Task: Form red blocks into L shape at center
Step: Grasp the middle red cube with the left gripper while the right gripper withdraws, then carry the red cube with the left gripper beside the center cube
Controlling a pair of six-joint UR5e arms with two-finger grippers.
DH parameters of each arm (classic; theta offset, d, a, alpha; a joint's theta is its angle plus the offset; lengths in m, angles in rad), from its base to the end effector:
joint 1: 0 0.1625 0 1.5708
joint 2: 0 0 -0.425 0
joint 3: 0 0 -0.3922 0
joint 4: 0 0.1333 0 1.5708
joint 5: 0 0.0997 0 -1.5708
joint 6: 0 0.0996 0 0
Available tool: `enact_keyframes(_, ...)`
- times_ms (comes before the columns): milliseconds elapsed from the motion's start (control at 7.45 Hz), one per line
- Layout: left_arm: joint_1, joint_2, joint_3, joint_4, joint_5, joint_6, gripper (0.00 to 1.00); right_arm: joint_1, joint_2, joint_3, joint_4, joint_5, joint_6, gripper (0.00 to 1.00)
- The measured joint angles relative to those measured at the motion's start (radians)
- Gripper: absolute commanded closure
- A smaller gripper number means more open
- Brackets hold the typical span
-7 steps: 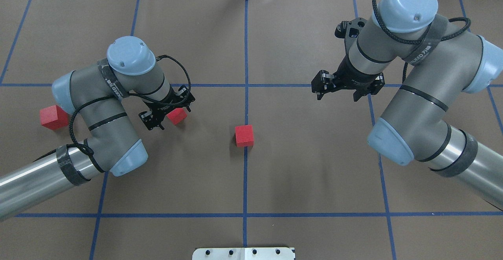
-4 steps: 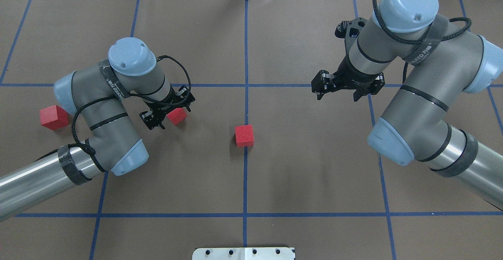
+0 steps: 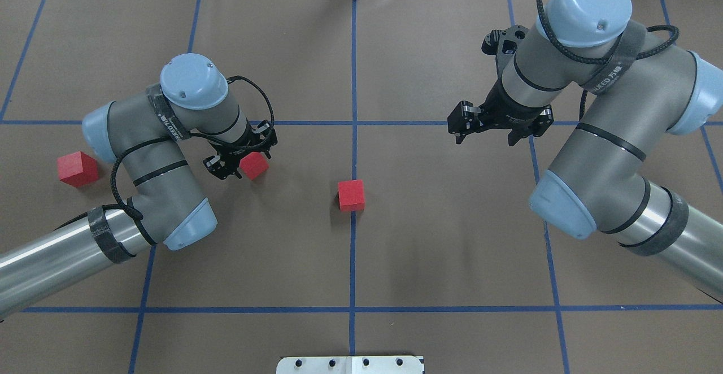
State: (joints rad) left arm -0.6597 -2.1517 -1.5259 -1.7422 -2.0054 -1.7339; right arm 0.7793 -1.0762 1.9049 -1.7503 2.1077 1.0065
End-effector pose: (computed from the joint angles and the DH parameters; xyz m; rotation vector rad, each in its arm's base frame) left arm 0.5010 -0.5042 0.3214 -0.2362 0.7898 -0.6231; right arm -0.3675 -0.4788 0.2554 -0.0111 -0.8168 0.0287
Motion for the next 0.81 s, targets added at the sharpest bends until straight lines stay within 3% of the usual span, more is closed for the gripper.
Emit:
enact_keyframes(134,-0.001,0.000,0.000,0.000,0.009,0.008,0.34,0.000,0.000,-0.001,0.000,0.000,-0.001,0.00)
enact_keyframes(403,-0.003,0.000,0.001,0.001,0.017,0.016,0.34,-0.001,-0.001,-0.003,0.001,0.000,-0.001,0.00)
enact_keyframes(537,-0.004,0.001,0.001,0.001,0.019,0.017,0.95,-0.001,-0.001,-0.004,0.001,-0.001,-0.001,0.00)
enact_keyframes(805,-0.005,0.000,-0.001,0.002,0.021,0.030,1.00,-0.001,-0.001,-0.004,0.002,-0.001,-0.002,0.00)
